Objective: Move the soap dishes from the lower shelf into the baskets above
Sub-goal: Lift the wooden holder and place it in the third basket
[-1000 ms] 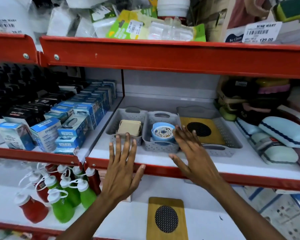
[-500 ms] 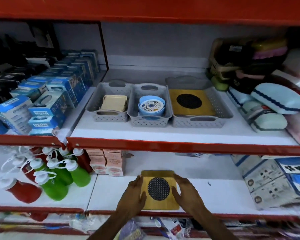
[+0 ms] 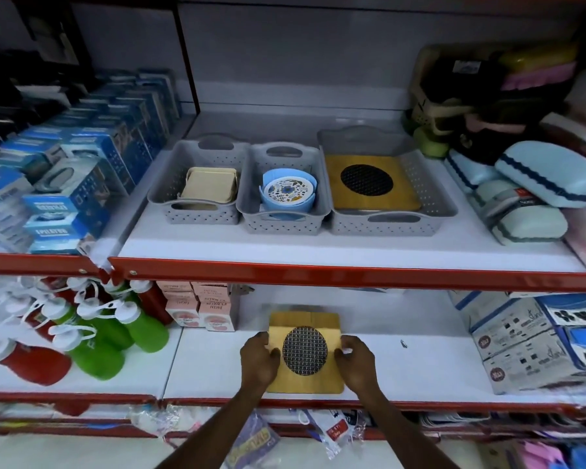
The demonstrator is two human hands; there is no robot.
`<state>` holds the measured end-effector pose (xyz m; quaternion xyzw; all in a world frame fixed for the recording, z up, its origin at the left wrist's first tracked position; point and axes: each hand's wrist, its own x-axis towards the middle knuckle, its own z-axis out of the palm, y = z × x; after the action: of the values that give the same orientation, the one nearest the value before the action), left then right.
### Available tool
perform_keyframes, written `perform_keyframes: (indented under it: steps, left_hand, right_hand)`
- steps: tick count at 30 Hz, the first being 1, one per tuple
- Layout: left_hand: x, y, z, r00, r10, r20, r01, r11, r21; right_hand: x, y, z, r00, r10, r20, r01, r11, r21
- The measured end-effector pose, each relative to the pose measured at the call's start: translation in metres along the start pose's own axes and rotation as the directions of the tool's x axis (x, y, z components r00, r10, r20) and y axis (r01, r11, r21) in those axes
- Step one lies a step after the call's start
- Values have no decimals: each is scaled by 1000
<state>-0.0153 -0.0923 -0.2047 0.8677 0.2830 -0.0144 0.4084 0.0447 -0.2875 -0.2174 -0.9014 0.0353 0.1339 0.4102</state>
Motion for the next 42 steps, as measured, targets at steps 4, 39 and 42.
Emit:
perform_keyframes:
  steps: [4,39,42]
  left_hand:
    - [-19,4,-22,985,73,-156,-105,973,-207]
    - [-49,220,-220,959,189,-212,-281,517,-809]
    - [-51,230,-221,924,340,-178,-357,593,-722]
  right_hand:
    - [-24,-13,-19,980,-101,-169,137,967,217]
    - [-59,-211,-177,356,-933,50,645,207,-735]
    - [-55,-207,-187,379,-925,-3,621,256,-741]
